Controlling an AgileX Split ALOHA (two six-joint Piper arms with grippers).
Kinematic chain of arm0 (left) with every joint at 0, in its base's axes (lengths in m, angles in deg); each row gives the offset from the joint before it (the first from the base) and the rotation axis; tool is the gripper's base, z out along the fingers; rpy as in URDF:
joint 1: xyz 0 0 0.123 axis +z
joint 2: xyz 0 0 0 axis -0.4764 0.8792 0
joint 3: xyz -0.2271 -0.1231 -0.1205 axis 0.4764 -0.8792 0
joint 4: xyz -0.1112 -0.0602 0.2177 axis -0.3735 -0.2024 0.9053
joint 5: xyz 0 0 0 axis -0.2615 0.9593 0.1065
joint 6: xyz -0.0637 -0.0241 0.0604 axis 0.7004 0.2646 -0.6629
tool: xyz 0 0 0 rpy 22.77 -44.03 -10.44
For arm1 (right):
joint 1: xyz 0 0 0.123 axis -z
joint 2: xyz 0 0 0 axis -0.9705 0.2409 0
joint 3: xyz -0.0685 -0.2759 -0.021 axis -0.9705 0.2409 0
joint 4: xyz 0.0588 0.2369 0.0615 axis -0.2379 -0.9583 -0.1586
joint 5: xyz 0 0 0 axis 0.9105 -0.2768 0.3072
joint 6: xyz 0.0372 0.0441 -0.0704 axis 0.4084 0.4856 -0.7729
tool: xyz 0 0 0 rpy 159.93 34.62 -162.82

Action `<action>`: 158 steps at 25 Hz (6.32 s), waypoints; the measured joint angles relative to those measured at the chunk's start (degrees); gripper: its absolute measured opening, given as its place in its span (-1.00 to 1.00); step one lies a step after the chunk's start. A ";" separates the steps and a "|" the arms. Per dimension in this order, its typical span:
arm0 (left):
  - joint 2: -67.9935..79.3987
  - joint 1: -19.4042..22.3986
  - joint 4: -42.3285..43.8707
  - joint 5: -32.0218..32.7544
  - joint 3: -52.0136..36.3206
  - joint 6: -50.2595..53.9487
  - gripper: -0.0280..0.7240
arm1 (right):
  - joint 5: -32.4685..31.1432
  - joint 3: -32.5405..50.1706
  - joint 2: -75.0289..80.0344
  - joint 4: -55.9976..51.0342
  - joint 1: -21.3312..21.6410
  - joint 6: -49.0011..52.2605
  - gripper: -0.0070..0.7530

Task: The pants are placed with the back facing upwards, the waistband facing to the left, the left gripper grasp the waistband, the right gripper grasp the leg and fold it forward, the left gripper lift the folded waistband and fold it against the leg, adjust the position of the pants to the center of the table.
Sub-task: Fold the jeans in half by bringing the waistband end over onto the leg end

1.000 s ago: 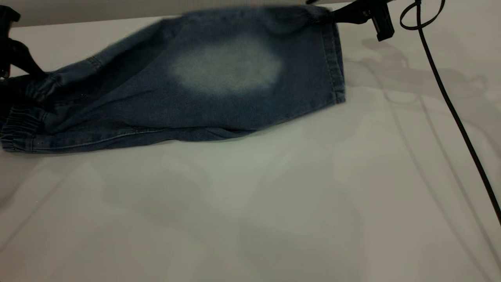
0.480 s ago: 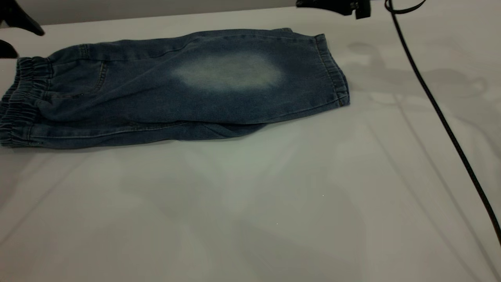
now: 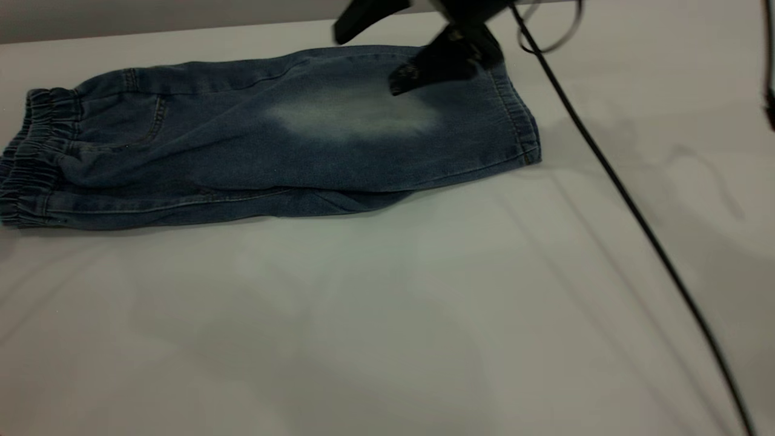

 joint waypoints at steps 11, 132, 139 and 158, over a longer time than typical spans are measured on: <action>-0.18 7.48 33.04 16.62 2.05 22.92 0.20 | 9.46 -14.72 1.44 32.43 -13.12 18.11 0.55; 19.83 -5.56 35.84 25.85 17.39 35.68 0.65 | -14.61 -50.48 18.02 52.47 -8.43 32.70 0.36; 19.83 -5.56 47.71 35.11 21.32 44.16 0.65 | -14.61 -50.48 18.02 52.43 -8.43 32.70 0.36; 19.83 -6.73 61.85 36.21 22.38 60.42 0.65 | -14.56 -50.48 18.02 51.18 -8.43 32.11 0.36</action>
